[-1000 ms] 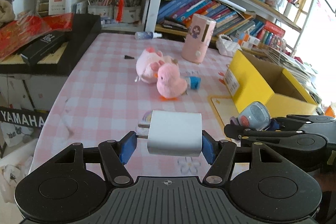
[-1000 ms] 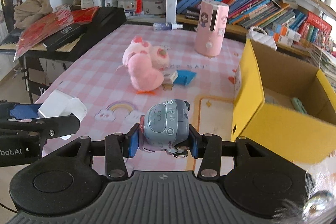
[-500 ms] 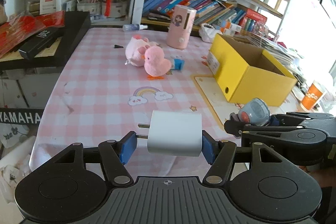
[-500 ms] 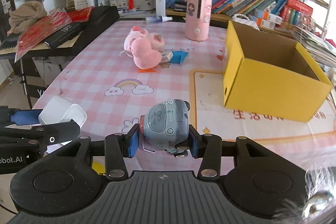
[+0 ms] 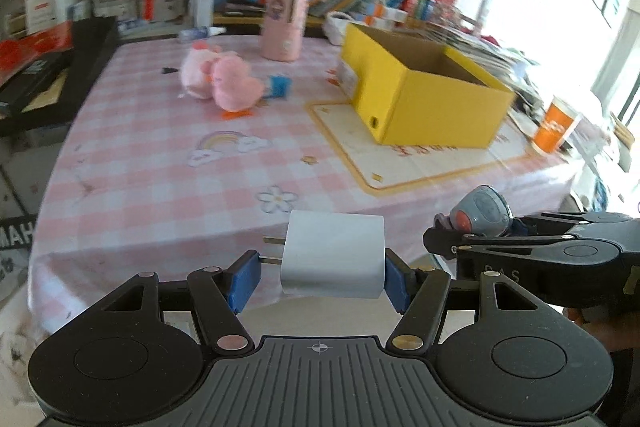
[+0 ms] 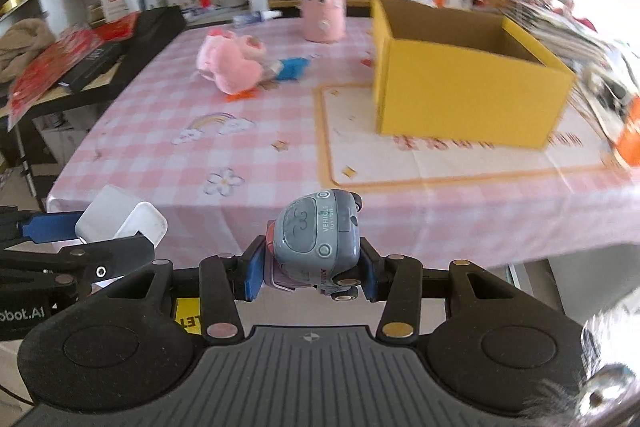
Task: Organize objects
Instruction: 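Carry the white cube and grey robot toy toward the yellow box with both tools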
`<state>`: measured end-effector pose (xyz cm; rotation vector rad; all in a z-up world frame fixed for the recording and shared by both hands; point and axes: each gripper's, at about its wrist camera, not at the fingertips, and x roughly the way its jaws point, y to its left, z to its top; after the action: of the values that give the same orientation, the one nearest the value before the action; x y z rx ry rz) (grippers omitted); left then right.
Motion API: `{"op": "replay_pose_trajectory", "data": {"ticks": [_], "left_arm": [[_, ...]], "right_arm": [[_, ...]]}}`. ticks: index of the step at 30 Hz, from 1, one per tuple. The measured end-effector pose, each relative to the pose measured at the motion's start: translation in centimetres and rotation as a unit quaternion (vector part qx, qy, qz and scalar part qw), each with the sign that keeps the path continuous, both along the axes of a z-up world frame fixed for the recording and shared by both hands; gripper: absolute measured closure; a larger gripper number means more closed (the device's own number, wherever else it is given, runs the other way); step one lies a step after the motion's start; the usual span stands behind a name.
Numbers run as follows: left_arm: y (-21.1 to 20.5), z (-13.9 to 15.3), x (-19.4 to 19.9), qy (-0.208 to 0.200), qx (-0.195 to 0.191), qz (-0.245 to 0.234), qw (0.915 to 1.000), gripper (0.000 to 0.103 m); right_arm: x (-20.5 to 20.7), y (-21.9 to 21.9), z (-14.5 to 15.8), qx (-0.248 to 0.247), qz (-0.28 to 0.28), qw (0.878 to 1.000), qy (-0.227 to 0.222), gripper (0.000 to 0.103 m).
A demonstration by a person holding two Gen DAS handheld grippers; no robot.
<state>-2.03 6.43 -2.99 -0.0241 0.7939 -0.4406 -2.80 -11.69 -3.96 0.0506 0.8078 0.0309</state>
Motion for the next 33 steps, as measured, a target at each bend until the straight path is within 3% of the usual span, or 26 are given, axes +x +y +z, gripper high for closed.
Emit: {"op": "replay_pose_trajectory", "data": {"ticks": [19, 33], "left_arm": [[-8.1, -0.1, 0.3, -0.003, 0.018, -0.125, 0.9920, 0.039], [-11.3, -0.1, 2.1, -0.002, 0.020, -0.141, 0.9899, 0.039]], "right_arm": [[-3.6, -7.4, -0.5, 0.018, -0.125, 0.992, 0.012, 0.060], [-2.0, -10.7, -0.6, 0.022, -0.141, 0.990, 0.018, 0.060]]}}
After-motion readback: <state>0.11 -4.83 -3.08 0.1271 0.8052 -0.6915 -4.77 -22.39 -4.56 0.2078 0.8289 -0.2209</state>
